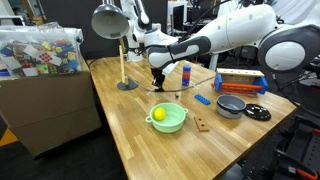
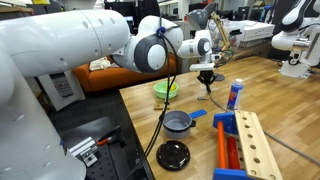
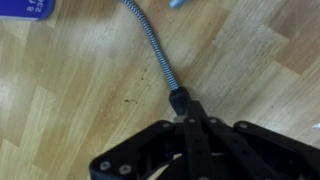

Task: Turn off the desk lamp

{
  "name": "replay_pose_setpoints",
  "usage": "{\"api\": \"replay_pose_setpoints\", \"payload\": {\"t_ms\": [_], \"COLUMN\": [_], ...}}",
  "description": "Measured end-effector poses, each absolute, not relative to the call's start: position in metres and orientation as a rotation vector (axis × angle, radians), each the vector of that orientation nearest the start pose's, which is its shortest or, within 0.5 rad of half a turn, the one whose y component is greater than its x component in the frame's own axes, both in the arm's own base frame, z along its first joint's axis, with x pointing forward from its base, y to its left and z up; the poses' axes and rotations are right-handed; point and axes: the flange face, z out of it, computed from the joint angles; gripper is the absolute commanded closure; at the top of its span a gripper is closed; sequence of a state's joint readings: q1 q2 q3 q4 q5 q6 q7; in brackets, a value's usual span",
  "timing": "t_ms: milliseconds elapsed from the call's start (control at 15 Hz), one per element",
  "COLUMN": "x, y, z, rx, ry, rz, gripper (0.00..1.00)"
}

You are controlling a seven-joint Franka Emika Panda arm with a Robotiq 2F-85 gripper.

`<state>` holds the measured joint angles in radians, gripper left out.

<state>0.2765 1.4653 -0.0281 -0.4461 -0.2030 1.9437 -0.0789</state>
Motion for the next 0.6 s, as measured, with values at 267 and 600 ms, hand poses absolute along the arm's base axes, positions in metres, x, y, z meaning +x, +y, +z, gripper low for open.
{"api": "replay_pose_setpoints", "payload": {"t_ms": [267,600], "x": [0.769,0.774], "y": [0.234,0.246], "z": [0.128,0.155], "rx": [-3.26,-3.254], "ry": [-0.757,-0.759], "rz": [-0.09,-0.188], "gripper": [1.0,1.0]}}
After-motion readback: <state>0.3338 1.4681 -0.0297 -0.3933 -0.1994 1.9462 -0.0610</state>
